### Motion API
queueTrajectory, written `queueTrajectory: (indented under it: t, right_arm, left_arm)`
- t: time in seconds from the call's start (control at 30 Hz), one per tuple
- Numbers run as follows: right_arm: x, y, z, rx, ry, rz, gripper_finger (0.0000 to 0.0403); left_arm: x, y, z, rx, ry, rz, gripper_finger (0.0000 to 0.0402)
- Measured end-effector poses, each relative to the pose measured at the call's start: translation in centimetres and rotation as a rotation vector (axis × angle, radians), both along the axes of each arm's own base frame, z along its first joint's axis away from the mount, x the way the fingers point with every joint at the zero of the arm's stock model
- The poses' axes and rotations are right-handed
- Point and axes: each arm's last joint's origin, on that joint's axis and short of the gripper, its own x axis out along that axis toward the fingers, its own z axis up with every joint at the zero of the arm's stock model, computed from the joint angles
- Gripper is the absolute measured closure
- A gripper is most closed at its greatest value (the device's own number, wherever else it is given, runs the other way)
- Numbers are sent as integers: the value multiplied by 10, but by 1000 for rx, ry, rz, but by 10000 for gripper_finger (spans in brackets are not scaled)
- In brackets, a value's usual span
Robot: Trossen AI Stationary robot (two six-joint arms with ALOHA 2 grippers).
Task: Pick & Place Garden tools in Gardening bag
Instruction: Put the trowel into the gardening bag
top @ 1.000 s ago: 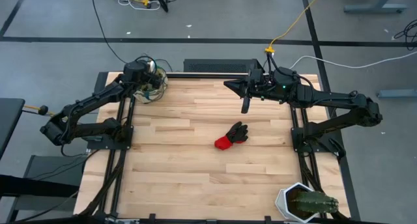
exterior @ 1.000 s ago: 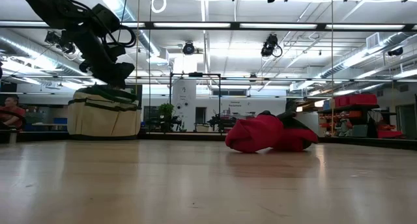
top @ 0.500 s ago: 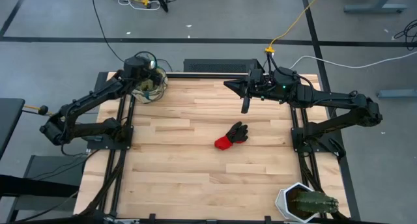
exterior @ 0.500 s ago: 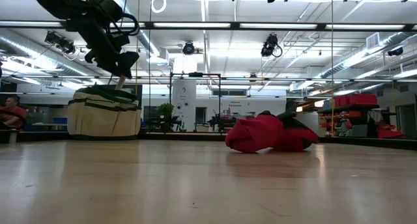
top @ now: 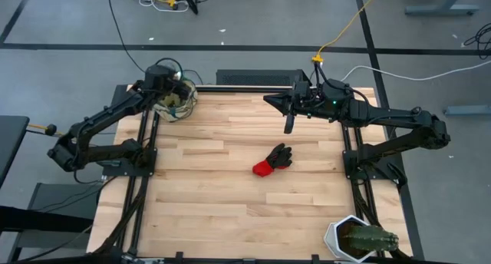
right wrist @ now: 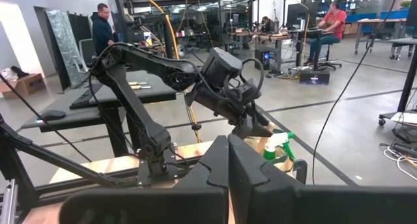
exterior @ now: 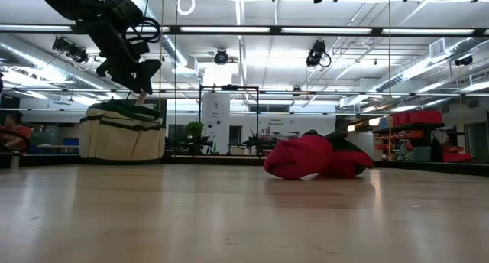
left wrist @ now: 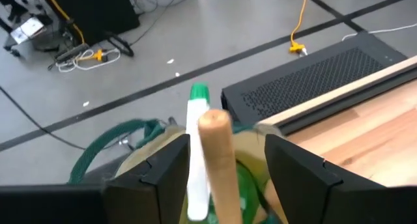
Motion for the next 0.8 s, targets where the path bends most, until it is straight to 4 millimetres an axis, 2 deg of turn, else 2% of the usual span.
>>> queueTrajectory:
  t: [0.47,0.63,0.8]
  right_arm:
    - [0,0,0,0,0,0,403]
    - [0,0,0,0,0,0,403]
    - [0,0,0,0,0,0,403]
  left_arm:
    - [-5,2,-14,-17,-35,14,195]
    - [-1,7,-12,22,-62,14,195]
    - [6,16,-23,-6,-58,-5,195]
